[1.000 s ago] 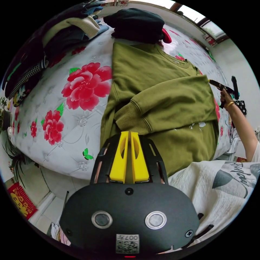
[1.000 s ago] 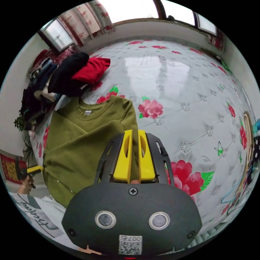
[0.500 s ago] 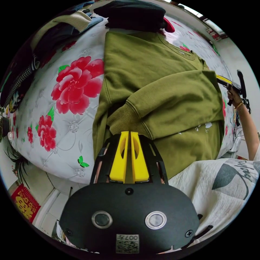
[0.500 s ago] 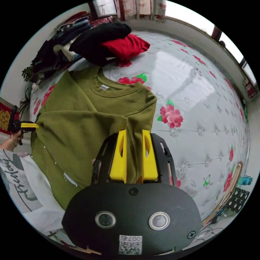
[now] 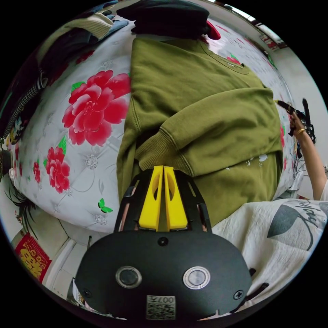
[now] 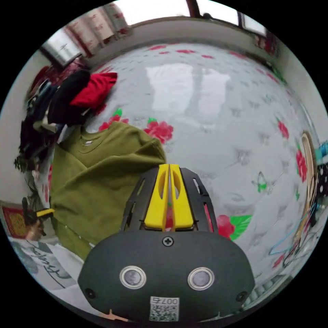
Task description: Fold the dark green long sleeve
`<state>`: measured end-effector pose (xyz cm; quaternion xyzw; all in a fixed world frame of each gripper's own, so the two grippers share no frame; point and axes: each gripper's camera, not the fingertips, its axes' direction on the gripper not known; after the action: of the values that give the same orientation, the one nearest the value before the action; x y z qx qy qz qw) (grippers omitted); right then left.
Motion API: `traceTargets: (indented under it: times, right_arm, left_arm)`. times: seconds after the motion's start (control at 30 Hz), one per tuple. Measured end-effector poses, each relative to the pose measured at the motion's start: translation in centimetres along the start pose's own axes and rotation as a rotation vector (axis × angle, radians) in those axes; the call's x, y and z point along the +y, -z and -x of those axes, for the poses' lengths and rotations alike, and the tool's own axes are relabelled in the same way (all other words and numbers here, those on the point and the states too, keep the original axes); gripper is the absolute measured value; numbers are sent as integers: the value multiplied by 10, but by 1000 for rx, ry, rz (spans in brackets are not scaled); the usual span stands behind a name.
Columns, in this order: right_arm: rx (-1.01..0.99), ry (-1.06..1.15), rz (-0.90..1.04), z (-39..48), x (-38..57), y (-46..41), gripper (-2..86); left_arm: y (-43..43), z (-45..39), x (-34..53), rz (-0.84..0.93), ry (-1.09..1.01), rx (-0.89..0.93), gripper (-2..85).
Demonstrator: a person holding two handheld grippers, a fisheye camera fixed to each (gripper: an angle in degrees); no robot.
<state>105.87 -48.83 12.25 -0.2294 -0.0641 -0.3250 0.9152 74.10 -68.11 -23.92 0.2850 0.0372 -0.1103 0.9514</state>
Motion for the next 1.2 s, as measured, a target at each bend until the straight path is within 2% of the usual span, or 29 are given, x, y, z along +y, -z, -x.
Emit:
traceTargets:
  times: [0.07,0.27,0.33,0.4,0.5,0.57,0.63,0.73,0.83,0.93,1.0,1.07,1.2]
  right_arm:
    - [50,-49,18,-9,8,-1,2]
    - [-58,-4,-162,14,82,59,29]
    - [-116,36,-129,29,132,69,51]
    - [-163,45,-59,36,174,70,65]
    - [-150,5,36,44,253,75,77]
    - [-120,-30,87,48,297,77,81]
    - [-86,-67,142,52,339,75,87]
    - [-86,-71,171,63,352,67,92]
    - [49,-40,182,80,340,61,82]
    - [10,42,212,96,316,67,56]
    - [-28,80,163,101,302,83,47]
    - [-89,89,101,100,287,102,43]
    - [-115,-21,-170,93,265,154,50]
  left_arm:
    - [3,4,2,-3,10,18,-9]
    - [21,24,42,-58,65,13,-2]
    - [24,33,66,-74,89,-4,9]
    - [23,49,105,-92,146,-2,55]
    - [10,71,153,-63,205,59,123]
    - [1,79,176,-41,225,73,131]
    - [-3,81,188,-42,214,59,129]
    - [-10,76,176,-43,145,42,113]
    - [-20,63,145,80,22,-56,76]
    - [-18,58,122,194,-123,-51,22]
    - [2,70,105,118,-130,95,9]
    - [11,78,92,65,-112,134,7]
    - [53,98,72,-257,-19,277,22]
